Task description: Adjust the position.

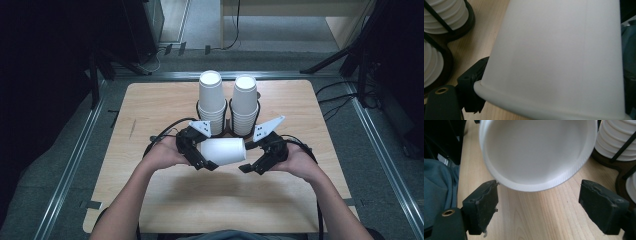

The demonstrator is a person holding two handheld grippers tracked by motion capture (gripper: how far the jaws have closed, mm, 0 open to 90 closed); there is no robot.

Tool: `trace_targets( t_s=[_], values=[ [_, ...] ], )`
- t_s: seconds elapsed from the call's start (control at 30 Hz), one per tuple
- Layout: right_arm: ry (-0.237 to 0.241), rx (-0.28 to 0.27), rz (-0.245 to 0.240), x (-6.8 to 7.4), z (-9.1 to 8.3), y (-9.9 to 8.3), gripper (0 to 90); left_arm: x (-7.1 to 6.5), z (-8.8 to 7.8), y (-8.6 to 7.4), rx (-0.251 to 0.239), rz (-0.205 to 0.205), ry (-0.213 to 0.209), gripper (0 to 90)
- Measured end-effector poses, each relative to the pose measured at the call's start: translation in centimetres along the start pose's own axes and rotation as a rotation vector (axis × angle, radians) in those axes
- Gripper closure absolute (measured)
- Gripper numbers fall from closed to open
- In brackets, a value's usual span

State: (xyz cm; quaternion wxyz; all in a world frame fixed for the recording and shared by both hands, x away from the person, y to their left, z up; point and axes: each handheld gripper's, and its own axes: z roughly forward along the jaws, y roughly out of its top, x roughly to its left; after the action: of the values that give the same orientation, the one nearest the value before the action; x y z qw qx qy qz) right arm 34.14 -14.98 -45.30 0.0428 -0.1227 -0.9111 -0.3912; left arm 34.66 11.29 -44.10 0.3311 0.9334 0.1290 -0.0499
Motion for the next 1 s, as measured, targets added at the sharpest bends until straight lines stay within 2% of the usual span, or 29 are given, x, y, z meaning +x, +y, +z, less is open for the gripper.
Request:
trace_targets(
  t_s=[0.07,0.13,0.17,0.3,0.47,0.57,0.7,0.87,1.0],
  values=[
    [0.006,0.008,-0.016,0.0,0.0,-0.1,17.5,0.1,0.1,0.3,0.025,0.009,0.017,10.1],
    [-0.002,0.015,-0.043,0.0,0.1,-0.2,17.7,0.2,0.2,0.5,0.044,0.006,0.014,10.0],
    [-0.001,0.023,-0.038,0.0,0.2,-0.2,17.7,0.3,0.3,0.7,0.06,0.012,0.026,10.0],
    [-0.018,0.028,-0.037,-0.2,0.3,-0.2,17.7,0.6,0.7,1.3,0.129,0.034,0.029,10.0],
    [-0.043,0.022,-0.046,-0.4,0.3,-0.1,17.6,0.7,1.2,2.5,0.183,0.045,0.028,10.0],
    [-0.051,0.025,-0.058,-0.4,0.4,-0.2,17.6,0.6,1.5,2.8,0.229,0.06,0.047,10.0],
    [-0.066,0.031,-0.08,-0.4,0.7,-0.3,17.7,0.5,2.3,2.9,0.275,0.064,0.048,10.0],
    [-0.052,0.043,-0.087,-0.3,1.3,-0.2,17.6,0.2,3.3,2.9,0.34,0.098,0.06,10.0],
    [-0.043,0.06,-0.095,-0.2,2.0,0.0,17.6,0.0,4.1,3.0,0.374,0.108,0.063,10.0]
  ],
)
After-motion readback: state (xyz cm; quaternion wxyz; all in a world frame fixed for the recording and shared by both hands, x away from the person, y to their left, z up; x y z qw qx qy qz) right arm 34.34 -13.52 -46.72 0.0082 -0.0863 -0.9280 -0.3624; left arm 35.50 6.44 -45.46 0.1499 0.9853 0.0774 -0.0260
